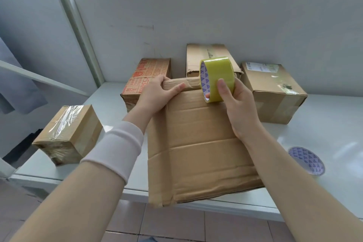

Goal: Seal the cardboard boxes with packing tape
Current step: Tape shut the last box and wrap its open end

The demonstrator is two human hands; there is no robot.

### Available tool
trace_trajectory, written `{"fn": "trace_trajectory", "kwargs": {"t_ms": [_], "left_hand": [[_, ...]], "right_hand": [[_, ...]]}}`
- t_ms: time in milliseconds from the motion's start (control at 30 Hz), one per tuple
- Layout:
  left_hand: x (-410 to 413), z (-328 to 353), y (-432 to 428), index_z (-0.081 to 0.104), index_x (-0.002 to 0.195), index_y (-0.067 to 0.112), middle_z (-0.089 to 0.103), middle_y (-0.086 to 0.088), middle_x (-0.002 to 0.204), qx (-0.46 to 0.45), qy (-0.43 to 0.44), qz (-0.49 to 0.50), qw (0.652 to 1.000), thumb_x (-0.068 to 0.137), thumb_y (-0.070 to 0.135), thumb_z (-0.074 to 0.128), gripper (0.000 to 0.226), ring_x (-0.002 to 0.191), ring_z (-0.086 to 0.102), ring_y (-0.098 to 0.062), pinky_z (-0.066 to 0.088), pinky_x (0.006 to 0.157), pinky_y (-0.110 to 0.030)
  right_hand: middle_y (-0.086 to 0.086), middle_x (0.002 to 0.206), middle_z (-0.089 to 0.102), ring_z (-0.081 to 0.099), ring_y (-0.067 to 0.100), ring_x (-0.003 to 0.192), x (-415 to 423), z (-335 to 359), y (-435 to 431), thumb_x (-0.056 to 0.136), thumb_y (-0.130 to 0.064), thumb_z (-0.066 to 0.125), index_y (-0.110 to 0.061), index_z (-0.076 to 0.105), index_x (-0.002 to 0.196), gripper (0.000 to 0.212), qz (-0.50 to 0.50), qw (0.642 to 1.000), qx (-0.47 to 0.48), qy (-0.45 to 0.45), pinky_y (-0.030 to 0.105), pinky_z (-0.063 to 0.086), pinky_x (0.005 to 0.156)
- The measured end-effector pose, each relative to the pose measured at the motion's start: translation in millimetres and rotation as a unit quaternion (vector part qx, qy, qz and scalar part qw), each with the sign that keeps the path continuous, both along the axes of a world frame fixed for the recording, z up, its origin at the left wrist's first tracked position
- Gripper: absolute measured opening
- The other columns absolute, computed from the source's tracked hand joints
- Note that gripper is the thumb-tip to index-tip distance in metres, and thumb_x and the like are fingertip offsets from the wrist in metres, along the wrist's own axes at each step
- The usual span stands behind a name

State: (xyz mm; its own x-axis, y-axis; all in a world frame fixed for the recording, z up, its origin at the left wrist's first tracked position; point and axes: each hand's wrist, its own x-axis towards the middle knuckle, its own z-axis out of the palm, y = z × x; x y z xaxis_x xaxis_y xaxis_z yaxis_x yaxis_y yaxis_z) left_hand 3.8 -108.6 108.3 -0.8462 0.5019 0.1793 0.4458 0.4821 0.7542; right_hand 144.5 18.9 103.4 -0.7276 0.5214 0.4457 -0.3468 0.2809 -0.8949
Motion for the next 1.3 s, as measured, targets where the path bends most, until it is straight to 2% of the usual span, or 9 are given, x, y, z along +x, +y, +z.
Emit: {"fn": "trace_trajectory", "kwargs": {"t_ms": [133, 233, 367, 467, 600, 700, 900, 1067, 1300], "left_hand": [[-7.2, -6.0, -6.0, 0.058, 0.086, 0.016, 0.054, 0.006, 0.080, 0.061, 0.000, -0.028, 0.998, 0.084, 0.042, 0.066, 0.027, 0.078, 0.050, -0.011, 0.037, 0.064, -0.019], [-7.0, -23.3, -4.3, 0.061, 0.082, 0.015, 0.056, 0.006, 0.076, 0.010, 0.006, -0.024, 1.000, 0.085, 0.032, 0.069, 0.019, 0.076, 0.051, -0.010, 0.036, 0.061, -0.016], [3.2, -40.3, 19.4, 0.065, 0.098, 0.016, 0.065, -0.004, 0.103, -0.058, 0.055, 0.010, 0.997, 0.092, 0.029, 0.059, 0.016, 0.105, 0.057, -0.023, 0.042, 0.090, -0.031], [15.6, -41.4, 36.6, 0.050, 0.134, 0.024, 0.052, -0.004, 0.136, -0.185, 0.113, -0.027, 0.976, 0.099, 0.041, 0.039, 0.041, 0.129, 0.042, -0.025, 0.030, 0.107, -0.040], [14.4, -43.2, 39.9, 0.023, 0.148, 0.036, 0.041, -0.010, 0.141, -0.303, 0.106, -0.030, 0.947, 0.102, 0.045, 0.022, 0.047, 0.131, 0.032, -0.030, 0.023, 0.104, -0.043], [17.0, -42.4, 41.6, 0.017, 0.149, 0.040, 0.040, -0.014, 0.139, -0.336, 0.111, -0.014, 0.935, 0.102, 0.047, 0.020, 0.048, 0.127, 0.033, -0.031, 0.021, 0.104, -0.044], [19.4, -42.8, 42.0, 0.016, 0.148, 0.041, 0.040, -0.014, 0.140, -0.338, 0.113, -0.008, 0.934, 0.102, 0.045, 0.019, 0.047, 0.127, 0.034, -0.031, 0.021, 0.103, -0.043], [18.8, -42.1, 42.6, 0.014, 0.149, 0.040, 0.041, -0.017, 0.138, -0.347, 0.113, -0.005, 0.931, 0.102, 0.045, 0.019, 0.048, 0.126, 0.034, -0.033, 0.021, 0.104, -0.043], [20.3, -40.5, 43.9, 0.013, 0.149, 0.039, 0.041, -0.018, 0.137, -0.359, 0.115, -0.003, 0.926, 0.102, 0.044, 0.018, 0.048, 0.125, 0.035, -0.034, 0.022, 0.103, -0.044]], "right_hand": [[-0.003, 0.076, 0.070, 0.068, 0.007, 0.073, 4.3, -4.6, -8.1, 0.077, -0.047, 0.052, -0.025, 0.059, 0.090, 0.026, 0.007, 1.000, -0.019, 0.019, 0.020, 0.051, 0.074], [-0.001, 0.077, 0.070, 0.068, 0.012, 0.078, 0.7, -17.2, -11.7, 0.078, -0.049, 0.051, -0.025, 0.057, 0.089, 0.027, 0.002, 0.999, -0.030, -0.021, 0.028, 0.053, 0.078], [0.004, 0.085, 0.070, 0.069, 0.013, 0.078, -13.2, -21.7, 8.2, 0.091, -0.041, 0.051, -0.025, 0.058, 0.090, 0.018, -0.017, 0.995, -0.048, -0.086, 0.036, 0.055, 0.079], [0.005, 0.092, 0.071, 0.067, 0.025, 0.090, -18.9, -22.7, 14.0, 0.078, -0.066, 0.051, -0.024, 0.062, 0.089, 0.045, -0.029, 0.989, 0.007, -0.142, 0.049, 0.051, 0.087], [0.007, 0.090, 0.068, 0.063, 0.024, 0.083, -11.1, -15.5, 11.6, 0.088, -0.054, 0.051, -0.016, 0.059, 0.085, 0.039, -0.052, 0.986, 0.024, -0.159, 0.038, 0.049, 0.078], [0.016, 0.087, 0.069, 0.064, 0.033, 0.084, 13.8, -13.0, 10.4, 0.091, -0.044, 0.050, -0.005, 0.059, 0.087, 0.041, -0.072, 0.985, 0.026, -0.156, 0.042, 0.050, 0.076], [-0.008, 0.074, 0.073, 0.067, 0.003, 0.076, 42.4, -17.5, 3.0, 0.077, -0.051, 0.051, -0.020, 0.060, 0.091, 0.036, 0.025, 0.981, 0.033, -0.187, 0.022, 0.050, 0.082], [-0.007, 0.051, 0.064, 0.054, -0.004, 0.043, 71.5, 10.2, -3.0, 0.091, -0.041, 0.049, -0.009, 0.059, 0.072, 0.038, -0.030, 0.980, 0.042, -0.193, 0.007, 0.039, 0.047], [0.001, 0.064, 0.071, 0.064, 0.004, 0.062, 107.7, -6.8, -22.8, 0.075, -0.053, 0.044, -0.007, 0.064, 0.082, 0.052, -0.017, 0.982, -0.046, -0.185, 0.012, 0.048, 0.066]]}}
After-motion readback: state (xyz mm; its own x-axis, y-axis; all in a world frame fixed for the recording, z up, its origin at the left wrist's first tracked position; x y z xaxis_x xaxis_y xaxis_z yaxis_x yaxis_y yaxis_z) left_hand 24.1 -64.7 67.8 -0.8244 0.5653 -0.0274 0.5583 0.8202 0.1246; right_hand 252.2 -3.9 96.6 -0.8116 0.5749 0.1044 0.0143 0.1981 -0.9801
